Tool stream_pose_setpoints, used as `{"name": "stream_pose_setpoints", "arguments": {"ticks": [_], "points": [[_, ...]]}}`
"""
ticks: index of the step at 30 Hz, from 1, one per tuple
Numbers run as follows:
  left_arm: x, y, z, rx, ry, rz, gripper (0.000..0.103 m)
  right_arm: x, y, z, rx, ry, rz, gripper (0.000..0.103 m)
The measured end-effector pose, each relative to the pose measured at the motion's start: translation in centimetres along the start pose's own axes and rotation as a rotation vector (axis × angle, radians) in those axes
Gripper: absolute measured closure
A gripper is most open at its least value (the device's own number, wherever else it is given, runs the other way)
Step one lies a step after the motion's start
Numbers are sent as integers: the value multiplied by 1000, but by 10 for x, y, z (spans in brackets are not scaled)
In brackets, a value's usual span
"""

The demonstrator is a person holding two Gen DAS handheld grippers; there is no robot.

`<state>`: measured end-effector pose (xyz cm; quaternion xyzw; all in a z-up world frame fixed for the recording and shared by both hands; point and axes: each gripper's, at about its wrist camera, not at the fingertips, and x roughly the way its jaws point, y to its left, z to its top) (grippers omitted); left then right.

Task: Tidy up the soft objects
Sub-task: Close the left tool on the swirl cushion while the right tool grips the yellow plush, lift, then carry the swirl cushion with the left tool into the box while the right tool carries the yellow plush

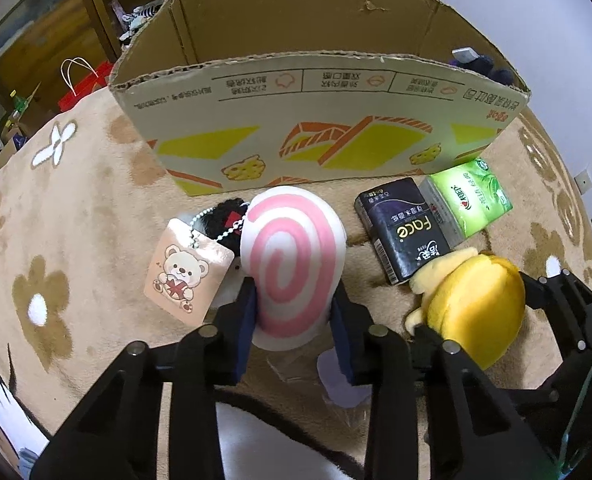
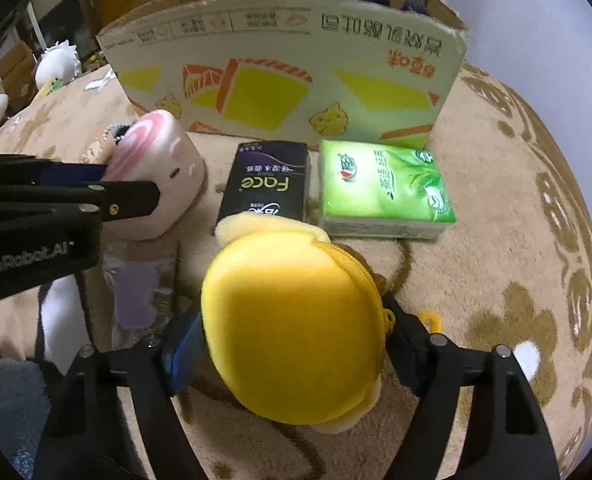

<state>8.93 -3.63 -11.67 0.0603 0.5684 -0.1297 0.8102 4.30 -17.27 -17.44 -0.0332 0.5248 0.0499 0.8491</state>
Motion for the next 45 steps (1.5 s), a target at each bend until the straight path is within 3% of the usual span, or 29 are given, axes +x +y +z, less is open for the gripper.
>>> {"name": "stream_pose_setpoints", "arguments": {"ticks": [7, 12, 16, 34, 45], "points": [[-14, 1, -4, -6, -24, -6, 75, -26, -2, -1, 32, -71, -36, 25], [-31, 2, -8, -14, -73, 4, 75, -43, -17, 4, 79, -154, -127, 27], [-43, 1, -11, -16, -117, 25, 75, -58, -22, 3, 101, -219, -138, 28], [-119, 7, -18, -58, -466, 128, 75, -124, -16, 25, 89, -534, -154, 28], [-136, 3, -7, -47, -644, 162, 75, -137, -19, 48, 69, -624, -172, 29]]}}
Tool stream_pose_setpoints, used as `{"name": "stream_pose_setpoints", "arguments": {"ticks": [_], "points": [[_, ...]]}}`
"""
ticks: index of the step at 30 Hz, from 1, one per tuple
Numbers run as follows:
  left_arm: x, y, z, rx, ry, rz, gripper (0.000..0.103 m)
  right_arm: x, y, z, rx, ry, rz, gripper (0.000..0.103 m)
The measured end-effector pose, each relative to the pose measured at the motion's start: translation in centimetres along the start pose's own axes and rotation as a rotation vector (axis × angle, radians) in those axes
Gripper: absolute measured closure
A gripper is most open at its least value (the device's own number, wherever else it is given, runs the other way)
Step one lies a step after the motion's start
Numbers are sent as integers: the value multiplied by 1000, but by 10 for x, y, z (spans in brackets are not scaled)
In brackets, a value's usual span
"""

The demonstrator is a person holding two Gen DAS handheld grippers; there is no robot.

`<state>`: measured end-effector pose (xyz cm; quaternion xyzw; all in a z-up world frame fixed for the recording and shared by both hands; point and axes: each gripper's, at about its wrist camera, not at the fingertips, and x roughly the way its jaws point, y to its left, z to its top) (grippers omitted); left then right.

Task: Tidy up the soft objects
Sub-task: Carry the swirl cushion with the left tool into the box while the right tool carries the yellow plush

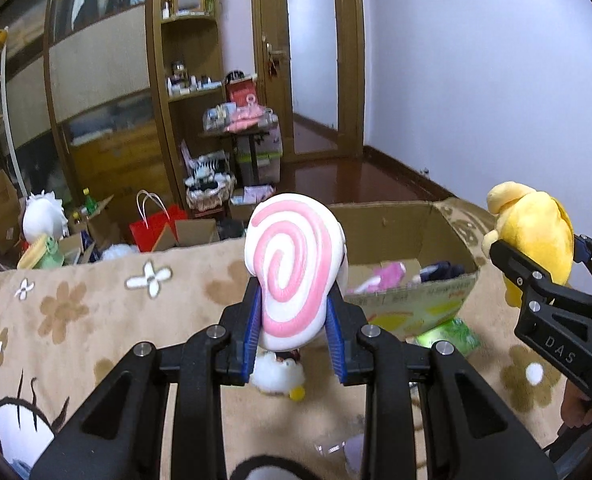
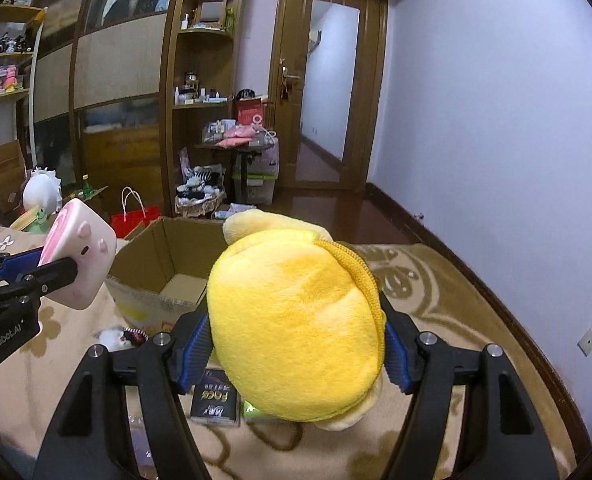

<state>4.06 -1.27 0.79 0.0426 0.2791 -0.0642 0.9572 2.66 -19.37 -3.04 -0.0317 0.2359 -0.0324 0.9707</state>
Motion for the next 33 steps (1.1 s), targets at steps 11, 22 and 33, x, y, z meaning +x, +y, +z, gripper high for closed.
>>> {"name": "stream_pose_setpoints", "arguments": {"ticks": [11, 22, 33], "points": [[14, -3, 18, 47, -95, 28, 75, 14, -3, 19, -4, -62, 2, 28], [44, -3, 30, 34, -101, 28, 75, 30, -1, 22, -29, -87, 12, 28], [70, 1, 32, 30, -42, 13, 74, 53, 0, 25, -3, -82, 75, 28]]}}
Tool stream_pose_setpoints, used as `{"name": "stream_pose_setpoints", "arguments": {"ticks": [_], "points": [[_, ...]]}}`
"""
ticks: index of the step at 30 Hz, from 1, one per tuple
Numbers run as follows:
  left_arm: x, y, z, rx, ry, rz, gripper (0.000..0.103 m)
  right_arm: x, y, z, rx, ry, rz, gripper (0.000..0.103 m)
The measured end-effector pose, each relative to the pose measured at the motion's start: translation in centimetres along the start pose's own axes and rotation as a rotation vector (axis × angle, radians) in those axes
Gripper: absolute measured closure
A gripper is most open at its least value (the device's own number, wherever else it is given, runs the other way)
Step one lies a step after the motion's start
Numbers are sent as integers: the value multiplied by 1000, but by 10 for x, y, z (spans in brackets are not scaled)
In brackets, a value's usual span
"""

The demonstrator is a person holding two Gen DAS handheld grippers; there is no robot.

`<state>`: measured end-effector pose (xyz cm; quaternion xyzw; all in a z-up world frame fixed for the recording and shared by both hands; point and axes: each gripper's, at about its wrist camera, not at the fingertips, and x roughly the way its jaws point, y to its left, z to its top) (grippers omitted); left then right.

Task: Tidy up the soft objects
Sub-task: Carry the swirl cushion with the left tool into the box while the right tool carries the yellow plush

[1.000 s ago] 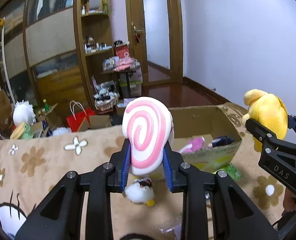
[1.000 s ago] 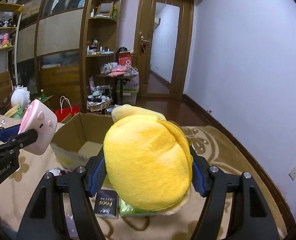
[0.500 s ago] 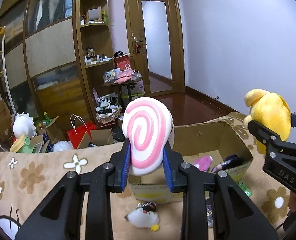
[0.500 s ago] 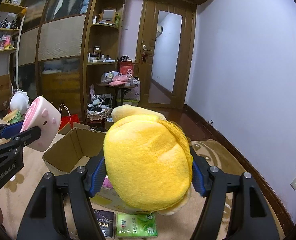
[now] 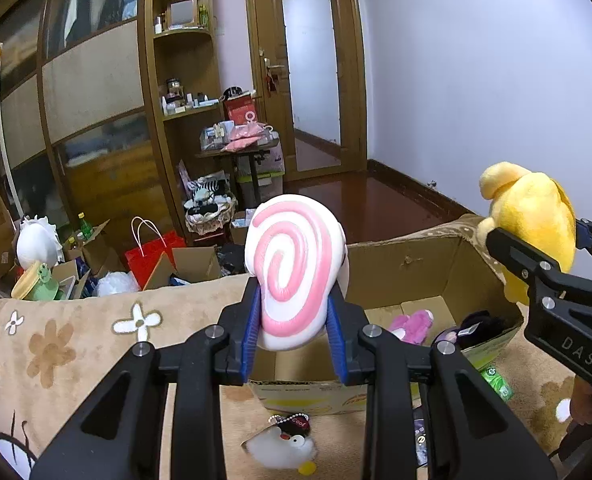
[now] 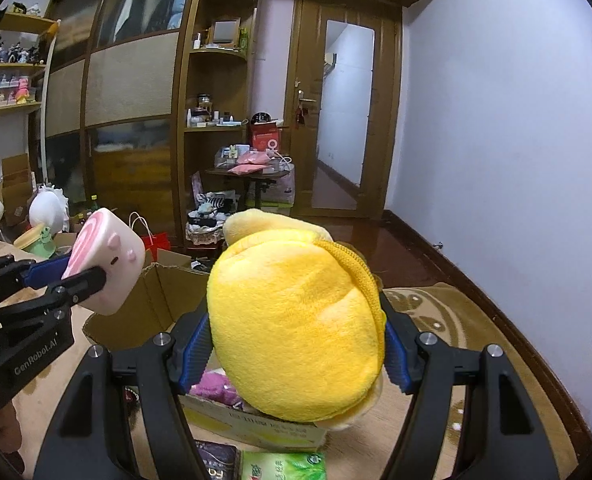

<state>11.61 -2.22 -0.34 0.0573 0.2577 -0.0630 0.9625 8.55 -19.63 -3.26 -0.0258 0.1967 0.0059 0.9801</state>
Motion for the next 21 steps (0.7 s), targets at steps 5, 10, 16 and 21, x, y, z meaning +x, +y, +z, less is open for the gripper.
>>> {"name": "stream_pose_setpoints", "arguments": {"ticks": [5, 10, 16, 21], "points": [[12, 1, 0, -2, 30, -3, 73, 11, -3, -3, 14, 2, 23, 28], [22, 2, -3, -8, 76, -17, 70, 20, -8, -9, 42, 32, 64, 28], [34, 6, -9, -27, 138, -17, 66, 30, -7, -17, 35, 76, 88, 27], [34, 8, -11, -35, 145, -8, 48, 36, -9, -16, 52, 94, 114, 24]]}}
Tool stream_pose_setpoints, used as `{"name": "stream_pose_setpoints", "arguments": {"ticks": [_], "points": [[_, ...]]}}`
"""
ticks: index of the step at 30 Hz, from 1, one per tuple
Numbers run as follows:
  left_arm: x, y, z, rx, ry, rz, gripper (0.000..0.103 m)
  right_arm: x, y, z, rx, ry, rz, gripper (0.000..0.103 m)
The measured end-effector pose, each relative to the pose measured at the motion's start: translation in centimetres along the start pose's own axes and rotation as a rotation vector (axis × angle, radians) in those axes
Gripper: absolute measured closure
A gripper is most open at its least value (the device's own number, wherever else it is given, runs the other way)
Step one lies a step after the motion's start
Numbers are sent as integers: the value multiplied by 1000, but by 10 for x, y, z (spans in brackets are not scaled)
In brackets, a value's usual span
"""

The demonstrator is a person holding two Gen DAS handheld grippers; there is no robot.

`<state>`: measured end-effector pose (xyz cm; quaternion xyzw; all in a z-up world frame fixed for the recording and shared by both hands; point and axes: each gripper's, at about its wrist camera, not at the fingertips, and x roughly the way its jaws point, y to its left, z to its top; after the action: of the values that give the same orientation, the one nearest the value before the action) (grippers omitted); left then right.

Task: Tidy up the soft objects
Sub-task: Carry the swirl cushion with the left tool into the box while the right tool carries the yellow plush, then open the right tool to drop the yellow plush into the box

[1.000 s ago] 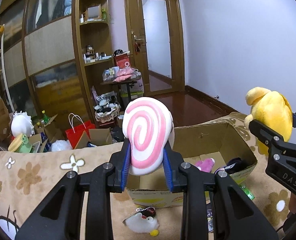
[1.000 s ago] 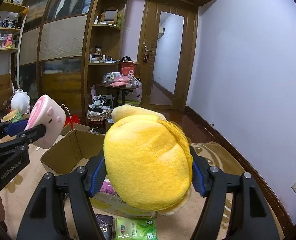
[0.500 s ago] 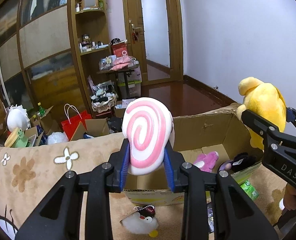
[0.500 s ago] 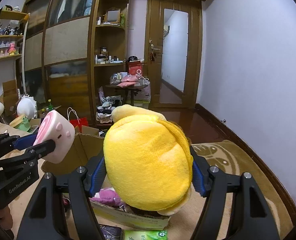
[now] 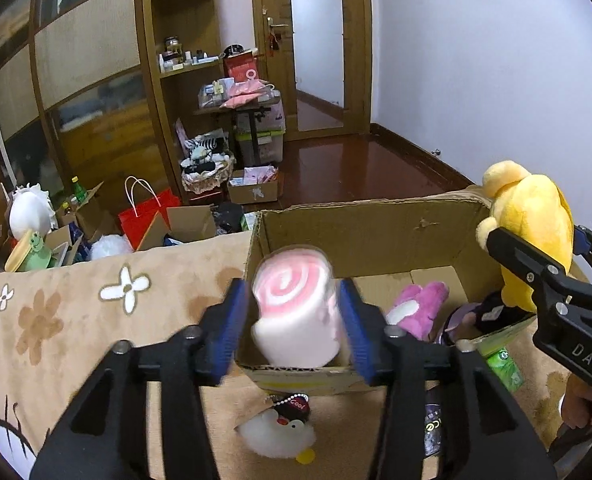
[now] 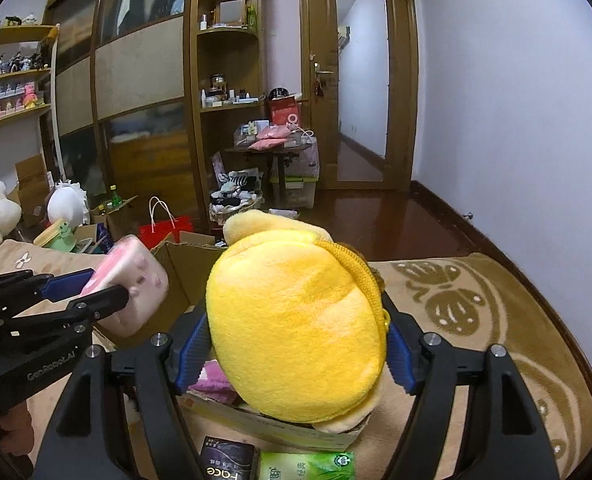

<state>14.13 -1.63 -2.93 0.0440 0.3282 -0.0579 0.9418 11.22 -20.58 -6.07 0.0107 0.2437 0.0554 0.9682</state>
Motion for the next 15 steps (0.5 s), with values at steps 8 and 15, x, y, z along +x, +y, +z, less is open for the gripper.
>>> {"name": "stream_pose_setpoints", "arguments": {"ticks": [8, 15], "points": [[4, 3, -1, -17, 38, 4, 47, 5, -2, -4, 23, 21, 20, 22], [1, 0, -2, 4, 29, 25, 38, 8, -4, -6, 52, 18, 34, 22]]}}
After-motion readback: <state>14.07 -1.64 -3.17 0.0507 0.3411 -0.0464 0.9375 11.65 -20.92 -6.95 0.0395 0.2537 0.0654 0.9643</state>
